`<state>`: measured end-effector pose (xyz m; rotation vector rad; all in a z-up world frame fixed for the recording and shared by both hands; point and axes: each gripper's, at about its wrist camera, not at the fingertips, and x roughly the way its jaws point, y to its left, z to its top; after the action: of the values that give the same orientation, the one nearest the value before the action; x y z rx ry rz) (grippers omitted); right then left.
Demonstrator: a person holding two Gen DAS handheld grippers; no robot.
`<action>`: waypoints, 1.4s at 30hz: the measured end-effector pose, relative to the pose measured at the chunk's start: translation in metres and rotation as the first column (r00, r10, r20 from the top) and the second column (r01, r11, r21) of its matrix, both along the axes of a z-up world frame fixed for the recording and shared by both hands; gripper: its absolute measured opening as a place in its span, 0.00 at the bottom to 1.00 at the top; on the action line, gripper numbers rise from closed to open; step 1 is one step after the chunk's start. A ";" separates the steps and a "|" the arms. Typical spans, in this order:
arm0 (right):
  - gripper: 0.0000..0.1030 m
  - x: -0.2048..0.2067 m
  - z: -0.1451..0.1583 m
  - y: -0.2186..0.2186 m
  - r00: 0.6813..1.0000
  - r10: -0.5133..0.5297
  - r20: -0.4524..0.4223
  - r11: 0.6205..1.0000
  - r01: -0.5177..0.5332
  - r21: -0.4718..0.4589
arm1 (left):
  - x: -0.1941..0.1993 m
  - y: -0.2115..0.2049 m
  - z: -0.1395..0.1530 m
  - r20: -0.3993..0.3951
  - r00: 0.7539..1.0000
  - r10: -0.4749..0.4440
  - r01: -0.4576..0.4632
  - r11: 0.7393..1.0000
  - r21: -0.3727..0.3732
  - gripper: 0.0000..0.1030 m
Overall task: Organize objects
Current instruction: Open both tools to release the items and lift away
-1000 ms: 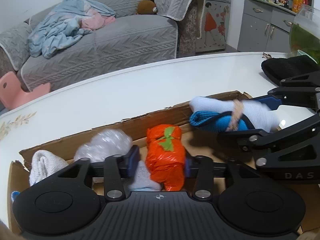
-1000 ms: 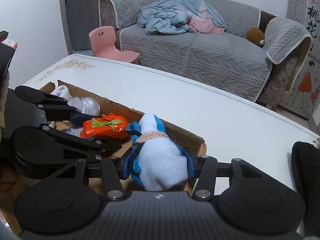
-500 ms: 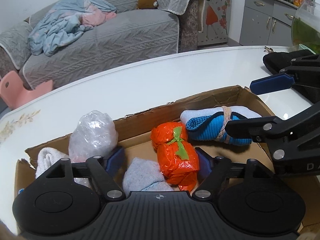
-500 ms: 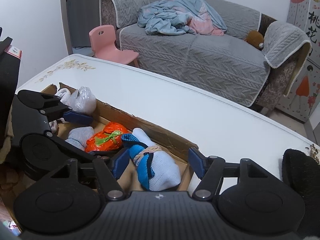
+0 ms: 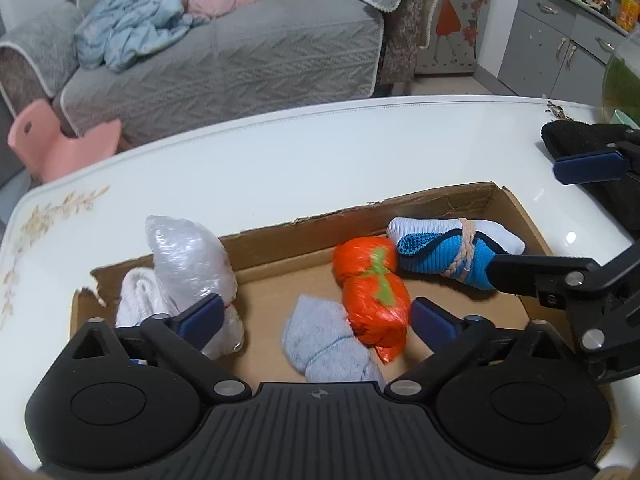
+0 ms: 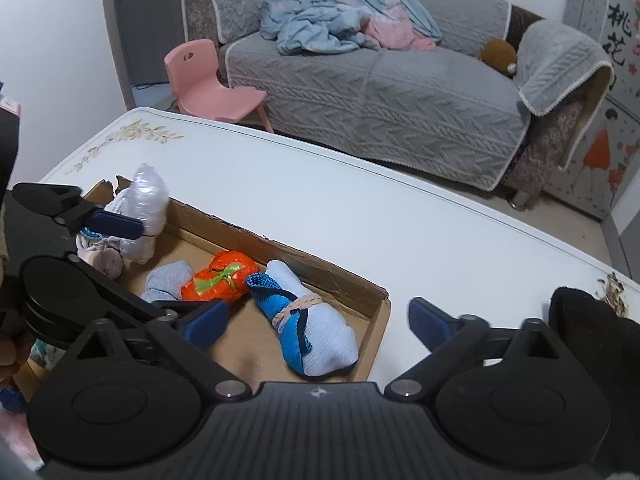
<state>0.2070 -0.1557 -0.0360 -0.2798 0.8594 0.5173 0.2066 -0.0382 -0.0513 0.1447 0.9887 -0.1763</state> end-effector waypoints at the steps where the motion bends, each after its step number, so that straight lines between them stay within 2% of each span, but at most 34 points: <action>1: 0.99 -0.001 0.001 0.000 1.000 -0.004 -0.007 1.000 0.004 -0.004 | -0.001 0.001 0.003 -0.006 1.000 0.001 -0.001 1.000 0.004 0.99; 5: 0.99 -0.007 0.006 0.005 1.000 -0.001 -0.012 1.000 0.001 -0.025 | -0.008 0.003 0.012 -0.020 1.000 0.013 -0.013 0.999 0.035 0.99; 17: 0.99 -0.028 0.026 0.015 1.000 -0.007 -0.012 1.000 0.007 -0.010 | -0.037 0.022 0.042 0.013 0.999 0.038 -0.038 0.999 0.011 0.99; 23: 0.99 -0.042 0.028 0.020 1.000 -0.012 -0.009 1.000 0.012 -0.009 | -0.061 0.039 0.059 0.049 0.997 0.055 -0.053 0.998 -0.042 0.99; 31: 0.99 -0.080 0.035 0.011 1.000 -0.010 0.010 0.997 0.009 0.071 | -0.110 0.057 0.081 0.145 0.987 0.072 -0.057 0.993 -0.101 0.99; 42: 0.99 -0.132 0.036 -0.017 0.998 -0.054 0.027 0.988 0.050 0.147 | -0.185 0.089 0.066 0.182 0.976 0.121 -0.097 0.986 -0.132 0.99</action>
<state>0.0751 -0.1722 -0.0005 -0.1303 0.7921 0.5231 0.0220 0.0503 0.0147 -0.0058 0.7915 -0.1197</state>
